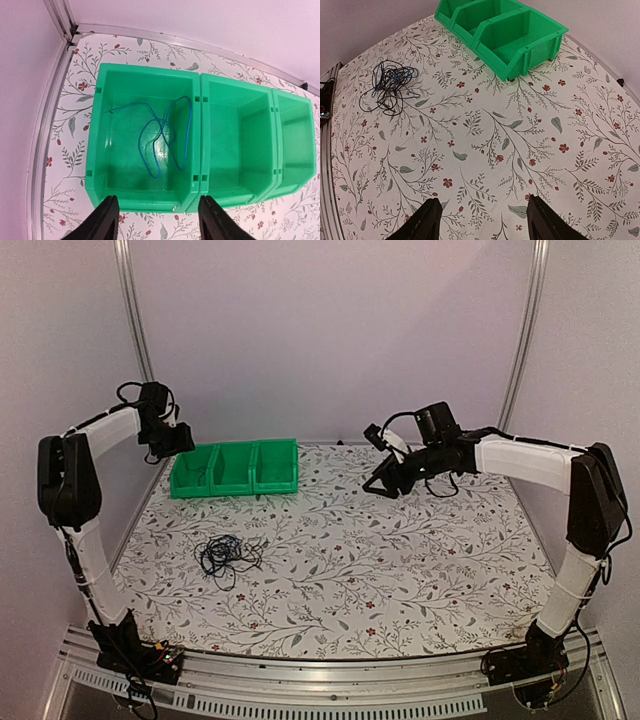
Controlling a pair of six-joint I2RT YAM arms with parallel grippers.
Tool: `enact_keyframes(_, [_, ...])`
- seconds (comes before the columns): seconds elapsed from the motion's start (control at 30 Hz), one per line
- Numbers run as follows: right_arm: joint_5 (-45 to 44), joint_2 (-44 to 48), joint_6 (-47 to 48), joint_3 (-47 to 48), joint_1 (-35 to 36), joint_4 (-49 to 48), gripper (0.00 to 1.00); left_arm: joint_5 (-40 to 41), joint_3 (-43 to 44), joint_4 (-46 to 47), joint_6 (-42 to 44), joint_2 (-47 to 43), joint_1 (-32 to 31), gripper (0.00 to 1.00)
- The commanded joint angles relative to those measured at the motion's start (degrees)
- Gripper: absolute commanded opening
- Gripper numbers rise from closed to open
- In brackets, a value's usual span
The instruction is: Untangle the cables
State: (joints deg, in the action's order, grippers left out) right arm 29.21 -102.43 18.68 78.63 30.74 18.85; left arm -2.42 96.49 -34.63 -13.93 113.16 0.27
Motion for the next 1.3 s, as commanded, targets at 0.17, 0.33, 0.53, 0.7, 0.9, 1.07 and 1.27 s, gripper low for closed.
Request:
enact_keyframes(0.17, [10.1,0.1,-0.4,7.3,0.8,-1.1,0.55,-6.4,-12.9,1.5,1.8,-21.4,-8.2,0.45])
enact_keyframes(0.33, [14.1,-3.2,-0.4,9.3,1.6,0.5,0.47,-8.2,-25.2,1.3,-3.9,-32.1,-18.0,0.42])
enact_keyframes(0.53, [11.0,-9.7,2.9,15.5,6.7,3.4,0.4,-10.3,-38.2,3.8,-10.5,-38.7,-24.2,0.42])
enact_keyframes(0.7, [10.5,-14.4,5.4,19.3,9.3,1.3,0.3,-3.2,-43.1,3.8,-10.9,-41.8,-24.0,0.44])
enact_keyframes(0.9, [7.8,-26.2,1.7,28.6,12.2,-0.3,0.27,-2.8,-46.3,5.2,-16.1,-40.1,-21.2,0.51])
enact_keyframes(1.07, [7.7,-33.3,-0.1,33.7,13.9,-1.5,0.21,-6.8,-49.7,9.9,-19.3,-35.9,-20.9,0.51])
enact_keyframes(1.27, [5.9,-40.1,-4.0,37.2,15.9,-5.1,0.37,-7.9,-52.9,14.4,-19.6,-32.8,-20.7,0.52])
